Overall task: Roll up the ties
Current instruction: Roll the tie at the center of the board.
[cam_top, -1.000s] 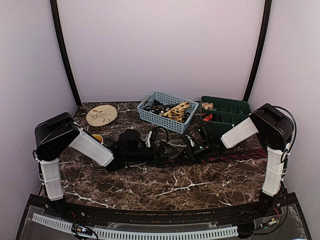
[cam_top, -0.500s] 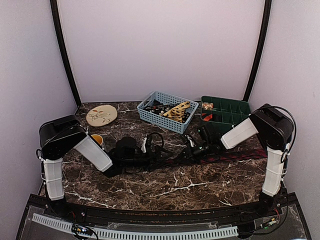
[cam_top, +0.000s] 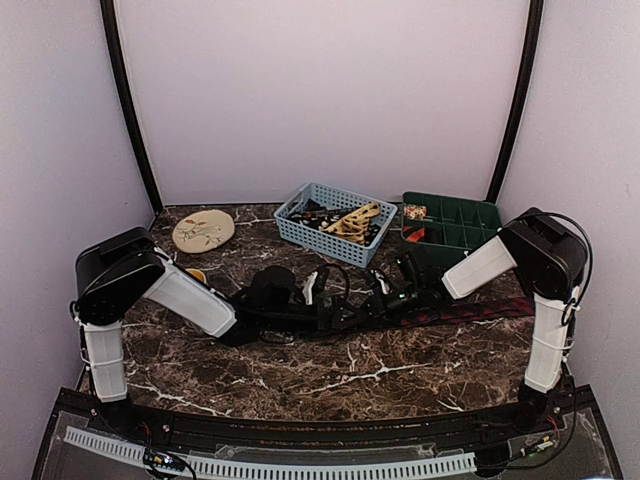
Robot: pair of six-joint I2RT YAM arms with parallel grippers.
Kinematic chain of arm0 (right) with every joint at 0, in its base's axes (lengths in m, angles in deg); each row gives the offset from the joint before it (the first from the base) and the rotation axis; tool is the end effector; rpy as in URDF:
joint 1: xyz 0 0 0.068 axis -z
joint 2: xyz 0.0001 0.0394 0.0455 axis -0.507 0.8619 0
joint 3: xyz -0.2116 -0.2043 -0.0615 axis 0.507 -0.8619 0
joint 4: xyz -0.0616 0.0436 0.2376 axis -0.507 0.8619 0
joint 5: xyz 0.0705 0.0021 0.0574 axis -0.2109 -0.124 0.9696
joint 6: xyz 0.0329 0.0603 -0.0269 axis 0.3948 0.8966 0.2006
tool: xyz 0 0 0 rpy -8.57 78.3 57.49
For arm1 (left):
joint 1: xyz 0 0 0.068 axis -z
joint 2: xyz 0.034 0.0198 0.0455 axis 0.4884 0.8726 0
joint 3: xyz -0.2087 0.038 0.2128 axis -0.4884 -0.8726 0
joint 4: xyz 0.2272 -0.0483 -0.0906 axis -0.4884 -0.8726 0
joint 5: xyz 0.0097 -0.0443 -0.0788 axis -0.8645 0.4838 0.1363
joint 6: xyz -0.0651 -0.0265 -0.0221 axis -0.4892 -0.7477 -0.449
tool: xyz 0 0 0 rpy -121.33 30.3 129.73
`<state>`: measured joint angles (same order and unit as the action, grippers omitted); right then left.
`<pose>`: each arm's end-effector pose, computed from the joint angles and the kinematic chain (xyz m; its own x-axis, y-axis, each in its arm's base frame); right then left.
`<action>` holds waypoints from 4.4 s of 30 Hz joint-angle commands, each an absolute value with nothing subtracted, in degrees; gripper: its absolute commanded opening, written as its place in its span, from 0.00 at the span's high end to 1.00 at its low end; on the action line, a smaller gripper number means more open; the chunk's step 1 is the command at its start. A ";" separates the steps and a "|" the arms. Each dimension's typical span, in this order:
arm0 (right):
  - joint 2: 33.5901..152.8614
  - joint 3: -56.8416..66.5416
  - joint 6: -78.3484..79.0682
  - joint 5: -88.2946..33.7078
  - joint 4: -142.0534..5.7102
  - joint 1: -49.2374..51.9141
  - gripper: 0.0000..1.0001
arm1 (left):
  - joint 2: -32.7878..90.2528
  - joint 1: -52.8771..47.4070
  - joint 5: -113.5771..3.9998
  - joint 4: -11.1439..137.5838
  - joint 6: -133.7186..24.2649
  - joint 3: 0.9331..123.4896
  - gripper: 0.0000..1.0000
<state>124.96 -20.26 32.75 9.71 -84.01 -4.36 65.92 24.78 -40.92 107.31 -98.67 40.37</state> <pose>0.2830 0.2496 0.1194 -0.9709 -0.1276 -0.2028 -0.2396 0.5048 0.8293 0.2276 -0.3530 0.1700 -0.8853 -0.0804 -0.4580 0.4106 0.3269 -0.8512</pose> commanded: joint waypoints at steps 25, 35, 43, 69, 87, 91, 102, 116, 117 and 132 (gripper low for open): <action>126.30 -22.16 31.91 6.03 -82.07 -4.04 1.00 | 50.57 20.07 -50.88 81.63 -44.03 39.64 0.04; 126.57 -22.26 31.13 6.09 -81.45 -4.02 1.00 | 62.22 19.61 -40.99 81.26 -21.92 45.84 0.08; 127.02 -22.25 31.33 6.44 -81.64 -3.99 1.00 | 70.07 19.37 -37.57 79.10 -16.78 51.04 0.20; 115.42 -21.18 33.63 4.33 -79.74 -5.77 0.68 | 67.45 19.02 -39.23 76.84 -18.36 43.49 0.65; 125.00 -16.05 38.61 8.86 -85.80 -11.26 0.93 | 67.85 18.93 -39.00 76.23 -18.36 43.97 0.64; 127.70 -16.34 37.49 8.37 -84.67 -11.28 0.94 | 67.21 18.83 -39.74 75.68 -18.98 44.45 0.55; 129.35 -21.39 36.08 6.11 -84.05 -10.30 0.96 | 47.06 17.88 -42.07 80.83 -43.56 34.41 0.29; 128.97 -20.49 30.95 5.06 -79.93 -9.46 0.96 | 46.48 18.75 -45.34 81.05 -26.65 29.60 0.21; 129.04 -20.40 30.78 5.07 -79.82 -9.47 0.96 | 48.13 18.68 -44.71 82.98 -25.25 29.64 0.21; 129.26 -18.75 26.67 2.34 -74.85 -9.52 0.98 | 61.77 17.96 -41.83 80.23 -15.22 36.14 0.45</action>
<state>127.10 -17.42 29.10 9.10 -84.67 -9.98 60.04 18.36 -42.30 83.81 -18.55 36.04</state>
